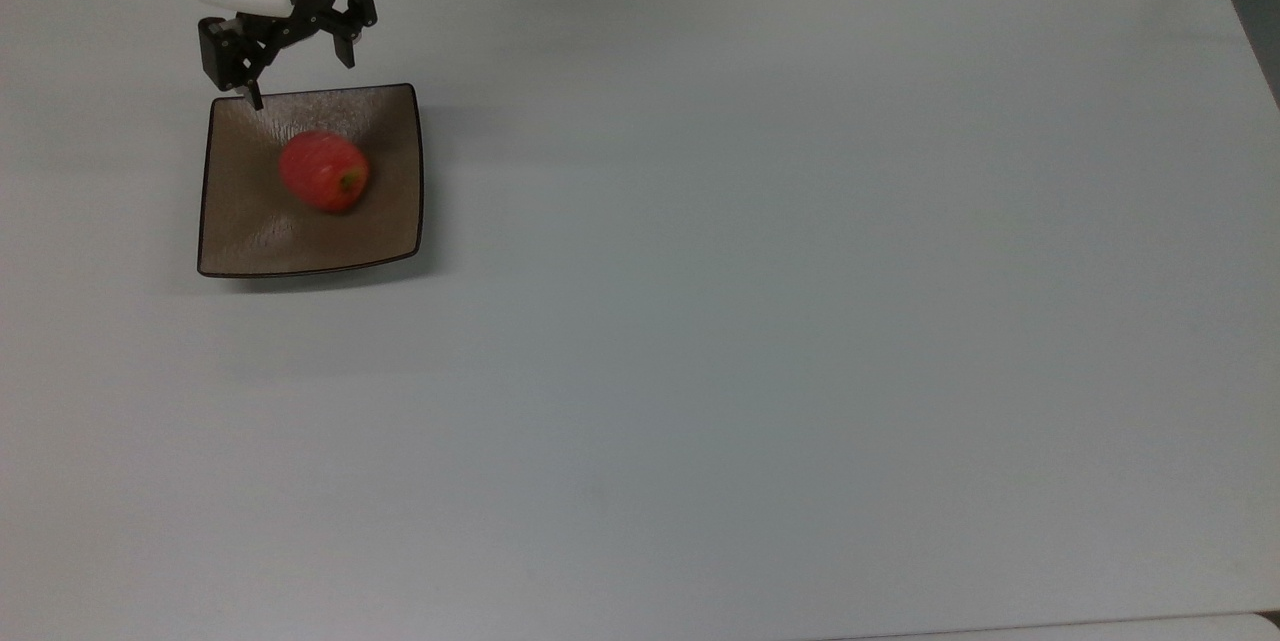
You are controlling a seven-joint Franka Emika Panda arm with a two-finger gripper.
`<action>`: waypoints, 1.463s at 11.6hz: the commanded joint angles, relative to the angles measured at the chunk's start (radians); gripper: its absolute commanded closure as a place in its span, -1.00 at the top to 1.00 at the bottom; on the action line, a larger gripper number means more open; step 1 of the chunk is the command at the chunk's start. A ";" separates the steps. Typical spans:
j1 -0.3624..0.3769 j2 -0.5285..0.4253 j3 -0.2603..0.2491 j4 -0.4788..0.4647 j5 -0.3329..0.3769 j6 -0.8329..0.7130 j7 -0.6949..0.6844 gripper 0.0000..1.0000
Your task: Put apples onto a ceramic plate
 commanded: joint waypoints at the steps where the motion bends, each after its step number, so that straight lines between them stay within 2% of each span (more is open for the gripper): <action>1: 0.013 -0.029 0.008 0.060 0.070 -0.148 0.179 1.00; 3: 0.018 -0.059 0.012 0.114 0.165 -0.246 0.331 1.00; 4: 0.018 -0.065 0.031 0.149 0.214 -0.293 0.416 1.00; 6: 0.031 -0.069 0.075 0.209 0.224 -0.383 0.593 1.00; 9: 0.131 -0.101 0.080 0.209 0.224 -0.387 0.823 1.00; 12: 0.232 -0.092 0.077 0.168 0.213 -0.363 0.909 1.00; 17: 0.243 -0.081 0.077 0.152 0.213 -0.343 0.913 1.00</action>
